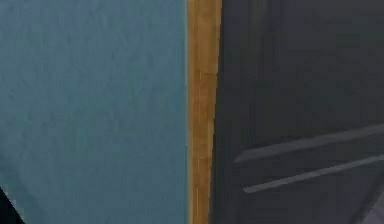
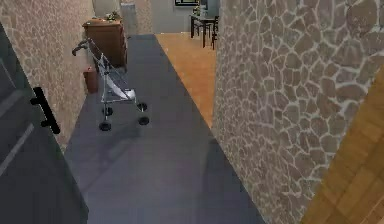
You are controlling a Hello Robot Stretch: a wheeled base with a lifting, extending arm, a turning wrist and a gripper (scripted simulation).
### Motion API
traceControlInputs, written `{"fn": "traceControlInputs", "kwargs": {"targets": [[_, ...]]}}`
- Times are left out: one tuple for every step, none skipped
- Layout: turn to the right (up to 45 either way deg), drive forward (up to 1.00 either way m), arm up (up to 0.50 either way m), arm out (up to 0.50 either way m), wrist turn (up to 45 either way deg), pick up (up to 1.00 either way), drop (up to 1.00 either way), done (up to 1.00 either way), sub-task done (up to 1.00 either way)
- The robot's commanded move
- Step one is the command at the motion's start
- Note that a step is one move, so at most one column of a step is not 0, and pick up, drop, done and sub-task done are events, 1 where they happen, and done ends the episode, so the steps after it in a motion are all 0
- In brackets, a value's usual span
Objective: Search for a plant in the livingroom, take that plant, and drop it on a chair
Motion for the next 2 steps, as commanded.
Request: {"fn": "traceControlInputs", "kwargs": {"targets": [[45.0,0.00,0.00,0.00,0.0,0.00,0.00,0.00,0.00],[36.0,0.00,0.00,0.00,0.0,0.00,0.00,0.00,0.00]]}}
